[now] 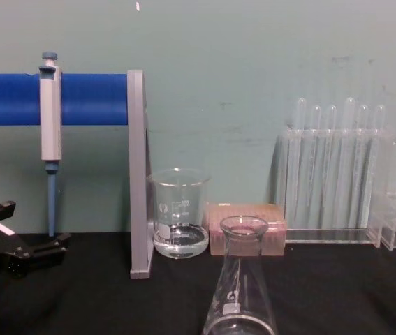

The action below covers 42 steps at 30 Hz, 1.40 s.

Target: Grasp the erlenmeyer flask with one hand, shake it three times, then place it back.

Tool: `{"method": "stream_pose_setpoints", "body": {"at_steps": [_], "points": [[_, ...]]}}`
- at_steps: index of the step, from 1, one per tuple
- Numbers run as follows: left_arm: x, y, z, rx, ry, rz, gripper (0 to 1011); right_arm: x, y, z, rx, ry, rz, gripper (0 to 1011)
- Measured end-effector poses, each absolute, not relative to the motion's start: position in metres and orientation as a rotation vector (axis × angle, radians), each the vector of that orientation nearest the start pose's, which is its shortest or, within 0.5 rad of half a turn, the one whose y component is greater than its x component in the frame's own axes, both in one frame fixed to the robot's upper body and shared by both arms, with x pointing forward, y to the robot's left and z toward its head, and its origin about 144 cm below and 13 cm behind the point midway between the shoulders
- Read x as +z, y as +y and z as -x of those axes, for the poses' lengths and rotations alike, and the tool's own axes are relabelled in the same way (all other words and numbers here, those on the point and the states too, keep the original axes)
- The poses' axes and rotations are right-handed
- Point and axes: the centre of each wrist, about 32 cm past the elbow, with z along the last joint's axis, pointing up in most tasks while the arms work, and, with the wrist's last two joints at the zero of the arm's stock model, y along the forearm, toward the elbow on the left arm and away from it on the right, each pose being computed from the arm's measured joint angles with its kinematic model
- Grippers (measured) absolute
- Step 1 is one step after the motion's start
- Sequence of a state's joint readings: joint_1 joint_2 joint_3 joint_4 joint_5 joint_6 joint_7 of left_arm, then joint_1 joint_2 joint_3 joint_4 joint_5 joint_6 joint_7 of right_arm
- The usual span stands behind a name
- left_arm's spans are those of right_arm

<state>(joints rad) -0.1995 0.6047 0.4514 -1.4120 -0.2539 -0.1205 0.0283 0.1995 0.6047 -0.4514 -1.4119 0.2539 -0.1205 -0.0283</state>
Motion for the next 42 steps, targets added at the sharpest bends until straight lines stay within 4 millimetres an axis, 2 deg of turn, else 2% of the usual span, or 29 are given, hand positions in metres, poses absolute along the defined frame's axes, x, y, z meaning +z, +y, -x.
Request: {"method": "stream_pose_setpoints", "body": {"at_steps": [26,42], "points": [[1.14,0.31,-0.489,1.248,-0.285,-0.304,1001,1.141,-0.314,-0.492,-1.221,-0.286,0.272,1000],[1.14,0.31,-0.489,1.248,-0.285,-0.304,1001,1.152,-0.326,-0.481,-1.049,-0.15,0.13,1000]]}}
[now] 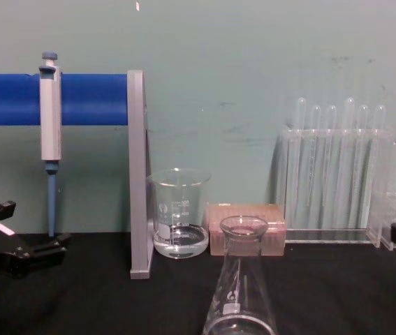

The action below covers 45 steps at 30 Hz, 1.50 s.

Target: Grasp the erlenmeyer flask with one hand, shake it three times, then place it back.

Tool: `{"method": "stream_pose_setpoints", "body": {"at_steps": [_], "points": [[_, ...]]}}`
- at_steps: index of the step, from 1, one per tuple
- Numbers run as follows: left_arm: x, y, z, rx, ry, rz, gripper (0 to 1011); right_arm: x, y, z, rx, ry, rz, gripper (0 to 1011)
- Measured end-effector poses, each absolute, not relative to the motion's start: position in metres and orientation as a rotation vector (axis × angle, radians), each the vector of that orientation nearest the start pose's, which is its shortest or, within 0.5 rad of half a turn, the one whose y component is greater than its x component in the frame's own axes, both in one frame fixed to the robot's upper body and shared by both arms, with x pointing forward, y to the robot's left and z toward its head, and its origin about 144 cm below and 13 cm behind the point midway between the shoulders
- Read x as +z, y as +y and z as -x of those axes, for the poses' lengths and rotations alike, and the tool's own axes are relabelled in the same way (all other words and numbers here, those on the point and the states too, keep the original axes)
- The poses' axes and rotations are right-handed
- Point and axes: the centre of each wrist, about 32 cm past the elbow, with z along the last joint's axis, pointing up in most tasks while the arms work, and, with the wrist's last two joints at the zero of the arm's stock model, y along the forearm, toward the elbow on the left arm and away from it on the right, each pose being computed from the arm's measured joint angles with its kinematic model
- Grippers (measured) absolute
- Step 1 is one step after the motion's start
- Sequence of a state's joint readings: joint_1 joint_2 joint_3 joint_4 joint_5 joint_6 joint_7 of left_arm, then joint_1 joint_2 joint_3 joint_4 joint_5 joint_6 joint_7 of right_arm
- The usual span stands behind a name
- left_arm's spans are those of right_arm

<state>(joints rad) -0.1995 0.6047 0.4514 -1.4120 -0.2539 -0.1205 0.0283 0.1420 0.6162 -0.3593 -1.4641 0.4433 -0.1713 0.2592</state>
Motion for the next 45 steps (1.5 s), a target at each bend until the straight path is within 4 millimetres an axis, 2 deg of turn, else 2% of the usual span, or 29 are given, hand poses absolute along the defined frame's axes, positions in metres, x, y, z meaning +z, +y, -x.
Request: {"method": "stream_pose_setpoints", "body": {"at_steps": [13,27,45], "points": [[1.14,0.31,-0.489,1.248,-0.285,-0.305,1001,1.153,-0.313,-0.48,-0.814,-0.116,0.075,1000],[1.14,0.31,-0.489,1.248,-0.285,-0.304,1001,1.148,-0.297,-0.497,-0.61,-0.065,0.041,1000],[1.14,0.31,-0.489,1.248,-0.285,-0.304,1001,1.142,-0.274,-0.522,-0.484,-0.023,0.02,1000]]}}
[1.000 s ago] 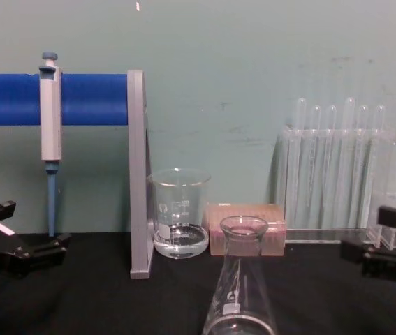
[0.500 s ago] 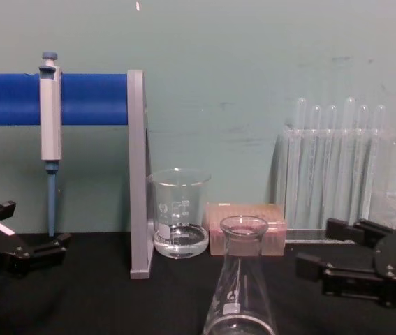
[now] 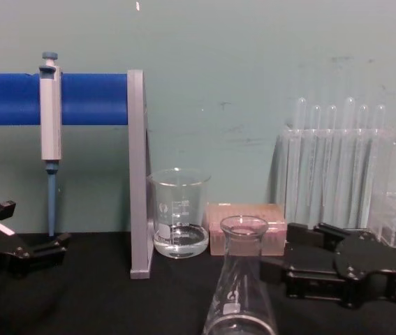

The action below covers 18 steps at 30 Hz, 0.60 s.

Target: Grasp the erlenmeyer flask with one hand, shake it three times, then place it back.

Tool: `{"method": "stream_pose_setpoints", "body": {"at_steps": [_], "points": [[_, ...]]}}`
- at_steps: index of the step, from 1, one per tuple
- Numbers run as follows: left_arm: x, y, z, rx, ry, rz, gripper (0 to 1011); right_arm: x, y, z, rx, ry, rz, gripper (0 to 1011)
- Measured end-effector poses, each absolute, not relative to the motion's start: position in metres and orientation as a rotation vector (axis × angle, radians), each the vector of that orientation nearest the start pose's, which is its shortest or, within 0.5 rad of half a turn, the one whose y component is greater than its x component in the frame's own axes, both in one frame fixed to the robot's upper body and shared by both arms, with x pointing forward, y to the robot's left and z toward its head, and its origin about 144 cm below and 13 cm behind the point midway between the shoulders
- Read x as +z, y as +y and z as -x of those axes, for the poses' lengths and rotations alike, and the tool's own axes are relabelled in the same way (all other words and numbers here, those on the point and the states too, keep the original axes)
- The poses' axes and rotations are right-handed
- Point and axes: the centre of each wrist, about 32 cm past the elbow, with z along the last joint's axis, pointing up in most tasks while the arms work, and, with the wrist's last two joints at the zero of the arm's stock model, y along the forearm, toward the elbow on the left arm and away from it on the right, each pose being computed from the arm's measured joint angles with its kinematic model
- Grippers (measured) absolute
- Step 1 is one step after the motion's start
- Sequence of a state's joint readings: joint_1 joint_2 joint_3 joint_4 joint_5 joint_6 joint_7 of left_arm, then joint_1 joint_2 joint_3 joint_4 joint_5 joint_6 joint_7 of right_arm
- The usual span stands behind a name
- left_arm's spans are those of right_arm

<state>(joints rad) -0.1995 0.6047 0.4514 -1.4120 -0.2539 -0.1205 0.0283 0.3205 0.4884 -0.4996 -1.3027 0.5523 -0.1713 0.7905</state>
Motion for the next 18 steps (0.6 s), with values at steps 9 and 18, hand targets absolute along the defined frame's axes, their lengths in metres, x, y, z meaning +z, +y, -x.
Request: {"method": "stream_pose_setpoints", "body": {"at_steps": [9,18], "points": [[1.14,0.31,-0.489,1.248,-0.285,-0.304,1001,1.138,-0.265,-0.535,-0.468,-0.005,0.018,1000],[1.14,0.31,-0.489,1.248,-0.285,-0.305,1001,1.137,-0.257,-0.548,-0.447,-0.001,0.028,1000]]}}
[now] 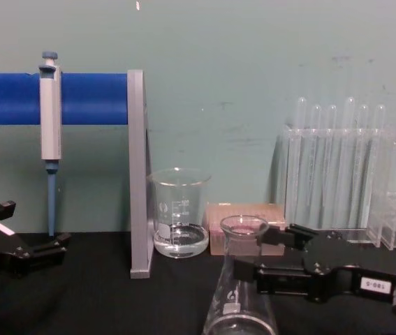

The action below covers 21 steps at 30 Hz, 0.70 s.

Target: Grasp the erlenmeyer flask with one hand, shake it three times, then place it back.

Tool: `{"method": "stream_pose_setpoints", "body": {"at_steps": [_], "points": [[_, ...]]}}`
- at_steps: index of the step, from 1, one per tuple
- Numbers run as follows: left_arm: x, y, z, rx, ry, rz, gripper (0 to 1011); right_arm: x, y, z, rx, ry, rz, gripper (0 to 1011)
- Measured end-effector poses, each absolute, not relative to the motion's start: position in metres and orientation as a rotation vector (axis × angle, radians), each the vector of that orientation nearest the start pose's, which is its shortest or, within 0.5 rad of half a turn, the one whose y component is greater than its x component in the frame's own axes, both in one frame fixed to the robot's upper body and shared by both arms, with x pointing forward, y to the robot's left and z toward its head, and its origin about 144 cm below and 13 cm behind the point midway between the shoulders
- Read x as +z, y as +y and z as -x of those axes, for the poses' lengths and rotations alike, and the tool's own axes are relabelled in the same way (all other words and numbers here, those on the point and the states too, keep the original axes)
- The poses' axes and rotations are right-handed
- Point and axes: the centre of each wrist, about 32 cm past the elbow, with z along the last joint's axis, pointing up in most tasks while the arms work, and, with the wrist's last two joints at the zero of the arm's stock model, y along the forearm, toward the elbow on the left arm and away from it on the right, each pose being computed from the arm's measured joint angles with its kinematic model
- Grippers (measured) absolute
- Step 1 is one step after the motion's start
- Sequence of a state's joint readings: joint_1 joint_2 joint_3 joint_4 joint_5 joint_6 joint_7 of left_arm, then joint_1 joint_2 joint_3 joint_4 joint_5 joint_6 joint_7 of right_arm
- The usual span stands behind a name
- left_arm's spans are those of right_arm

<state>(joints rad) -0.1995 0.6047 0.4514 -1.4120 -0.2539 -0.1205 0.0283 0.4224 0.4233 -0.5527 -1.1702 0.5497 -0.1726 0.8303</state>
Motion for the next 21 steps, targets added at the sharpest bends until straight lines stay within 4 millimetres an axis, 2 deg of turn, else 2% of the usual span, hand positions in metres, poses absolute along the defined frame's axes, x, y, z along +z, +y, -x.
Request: {"method": "stream_pose_setpoints", "body": {"at_steps": [21], "points": [[1.14,0.31,-0.489,1.248,-0.285,-0.304,1001,1.136,-0.25,-0.564,-0.407,0.002,0.061,1000]]}}
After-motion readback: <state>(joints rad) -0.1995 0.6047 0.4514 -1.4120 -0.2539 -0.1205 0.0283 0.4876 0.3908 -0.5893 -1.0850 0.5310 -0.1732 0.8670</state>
